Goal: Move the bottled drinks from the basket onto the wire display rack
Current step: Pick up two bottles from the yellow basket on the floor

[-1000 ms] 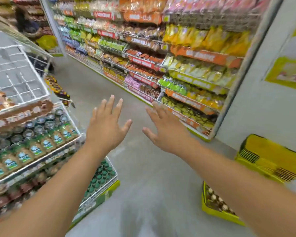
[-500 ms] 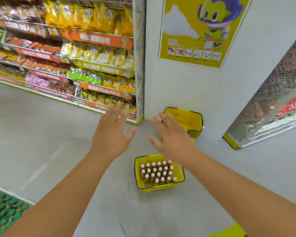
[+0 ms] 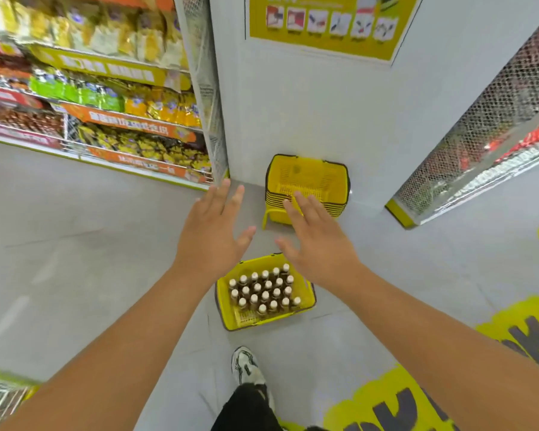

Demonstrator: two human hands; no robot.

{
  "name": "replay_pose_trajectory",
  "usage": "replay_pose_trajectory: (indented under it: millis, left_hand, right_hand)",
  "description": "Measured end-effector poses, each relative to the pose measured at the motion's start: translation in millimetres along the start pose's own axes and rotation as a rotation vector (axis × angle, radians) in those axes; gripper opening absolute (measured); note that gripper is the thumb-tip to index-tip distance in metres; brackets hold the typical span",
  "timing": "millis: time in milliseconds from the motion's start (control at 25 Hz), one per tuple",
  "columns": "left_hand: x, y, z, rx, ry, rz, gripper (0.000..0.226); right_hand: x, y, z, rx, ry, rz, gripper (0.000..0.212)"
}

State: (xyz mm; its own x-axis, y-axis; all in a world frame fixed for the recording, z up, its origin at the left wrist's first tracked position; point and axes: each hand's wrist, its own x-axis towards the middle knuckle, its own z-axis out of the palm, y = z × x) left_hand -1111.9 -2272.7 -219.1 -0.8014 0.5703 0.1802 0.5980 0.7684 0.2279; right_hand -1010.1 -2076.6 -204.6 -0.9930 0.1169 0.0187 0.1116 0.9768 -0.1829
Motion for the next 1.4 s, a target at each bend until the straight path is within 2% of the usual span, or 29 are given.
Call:
replay_pose_trajectory:
  millis: [320,600,680,920,1040,1200,1400]
  left_hand:
    - [38,-42,131,-0.102,-0.171,-0.136,0.074]
    - [24,-86,305,-0.190,-0.266,-0.366,0.077]
    - [5,-96,362,-0.238,-0.303,-0.449,0.076]
    - [-34,-126,512,-0.328,-0.425,-0.642,0.078]
    - [-44,-132,567,-0.363,-0.415,-0.708,0.076]
    - [-64,-137,646,-0.419,-0.480,-0.802,0.077]
    - [-85,-149,708,-0.477,-0.551,-0.875,0.082]
  right_hand:
    - [78,38,110,0.045,-0.225,0.033,0.078]
    - [137,85,281,0.120,-0.411,-0.035,0.076]
    - [137,94,343,0.162,-0.517,-0.045,0.077]
    - [135,116,509,0.203,-0.689,-0.080,0.076]
    - [138,124,567,0.227,-0.756,-0.070,0.075]
    - [134,135,652,0.308,-0.821,-0.018,0.073]
    - [120,140,721,0.366,-0.806,0.013,0.071]
